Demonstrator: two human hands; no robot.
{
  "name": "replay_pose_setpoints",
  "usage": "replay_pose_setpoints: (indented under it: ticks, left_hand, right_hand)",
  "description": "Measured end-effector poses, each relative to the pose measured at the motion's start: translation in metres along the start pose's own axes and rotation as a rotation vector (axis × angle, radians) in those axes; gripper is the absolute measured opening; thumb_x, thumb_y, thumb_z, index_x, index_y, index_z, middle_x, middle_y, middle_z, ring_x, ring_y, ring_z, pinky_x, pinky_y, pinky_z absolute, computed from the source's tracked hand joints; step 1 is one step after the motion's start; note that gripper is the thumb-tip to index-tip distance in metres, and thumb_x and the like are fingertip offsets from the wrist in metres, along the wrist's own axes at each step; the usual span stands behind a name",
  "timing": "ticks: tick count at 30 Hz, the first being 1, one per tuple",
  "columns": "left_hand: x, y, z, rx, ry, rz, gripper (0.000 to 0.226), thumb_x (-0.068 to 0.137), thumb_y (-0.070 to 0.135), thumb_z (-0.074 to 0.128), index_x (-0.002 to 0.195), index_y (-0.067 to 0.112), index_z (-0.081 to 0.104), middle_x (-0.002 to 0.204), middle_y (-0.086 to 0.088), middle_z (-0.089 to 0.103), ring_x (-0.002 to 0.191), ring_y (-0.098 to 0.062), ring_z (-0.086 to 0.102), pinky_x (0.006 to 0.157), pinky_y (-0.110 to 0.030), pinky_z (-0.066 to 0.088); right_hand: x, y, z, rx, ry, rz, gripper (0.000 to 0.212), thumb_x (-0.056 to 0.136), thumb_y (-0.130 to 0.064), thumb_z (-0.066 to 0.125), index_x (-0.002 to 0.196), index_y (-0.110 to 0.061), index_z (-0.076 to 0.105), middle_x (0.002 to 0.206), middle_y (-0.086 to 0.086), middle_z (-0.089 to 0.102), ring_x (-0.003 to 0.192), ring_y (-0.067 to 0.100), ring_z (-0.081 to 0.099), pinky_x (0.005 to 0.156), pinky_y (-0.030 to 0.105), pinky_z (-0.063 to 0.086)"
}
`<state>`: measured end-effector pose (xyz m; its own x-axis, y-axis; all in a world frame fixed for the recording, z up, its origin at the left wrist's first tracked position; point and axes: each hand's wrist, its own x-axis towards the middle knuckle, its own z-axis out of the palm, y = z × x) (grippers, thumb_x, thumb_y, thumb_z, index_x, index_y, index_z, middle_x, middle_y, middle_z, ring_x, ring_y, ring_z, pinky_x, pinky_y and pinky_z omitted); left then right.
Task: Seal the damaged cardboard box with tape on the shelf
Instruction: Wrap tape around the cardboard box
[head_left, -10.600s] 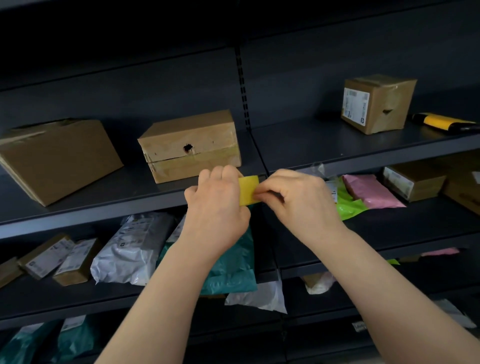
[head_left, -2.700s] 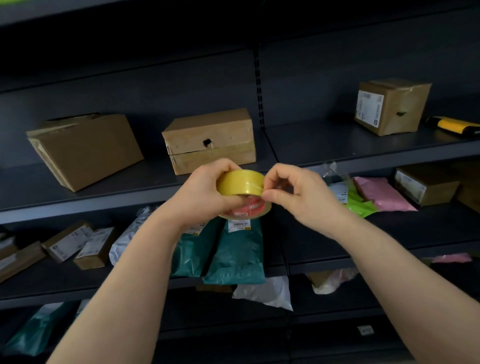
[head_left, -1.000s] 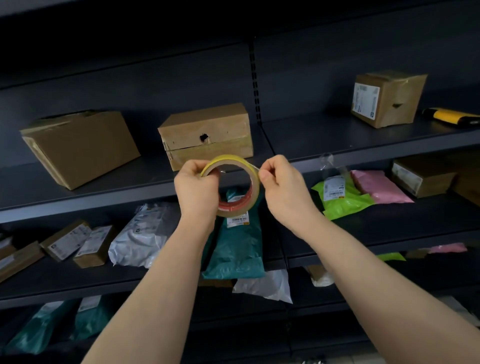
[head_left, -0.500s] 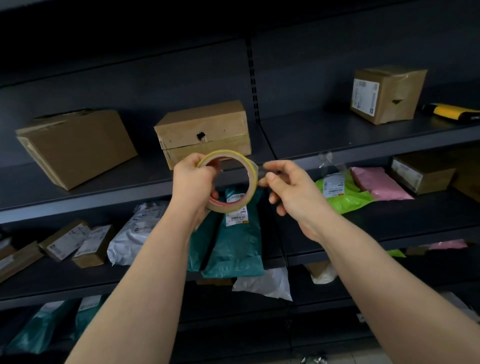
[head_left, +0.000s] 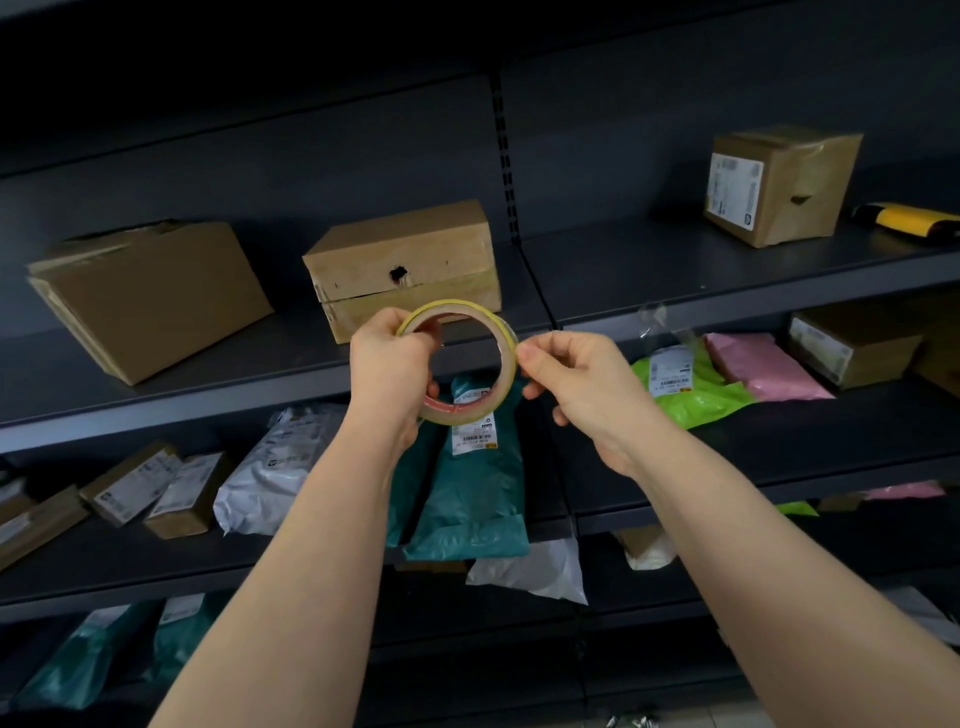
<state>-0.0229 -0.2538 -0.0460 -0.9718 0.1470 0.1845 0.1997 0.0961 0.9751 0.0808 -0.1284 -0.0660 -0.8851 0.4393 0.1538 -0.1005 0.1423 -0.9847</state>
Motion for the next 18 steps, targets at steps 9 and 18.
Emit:
replay_pose_setpoints:
  ticks: [9,18]
  left_hand:
    - [0.006,-0.002,0.007,0.323,0.085,0.308,0.027,0.086,0.001,0.059,0.072,0.024,0.056,0.067,0.0,0.061,0.057,-0.017,0.055,0.053,-0.029,0.047]
    - [-0.004,-0.024,0.01,-0.375,-0.256,-0.291,0.006,0.092,0.007,0.062,0.087,0.008,0.063,0.067,-0.005,0.061,0.063,-0.019,0.057,0.056,-0.029,0.054]
  right_hand:
    - [0.0,0.01,0.011,0.131,-0.026,0.152,0.021,0.103,-0.02,0.044,0.085,-0.027,0.052,0.076,-0.013,0.044,0.064,0.002,0.039,0.056,0.018,0.028]
    - [-0.008,0.025,-0.005,0.316,-0.186,0.069,0.064,0.07,-0.031,0.074,0.128,-0.018,0.05,0.125,-0.001,0.063,0.114,0.011,0.06,0.097,0.03,0.047]
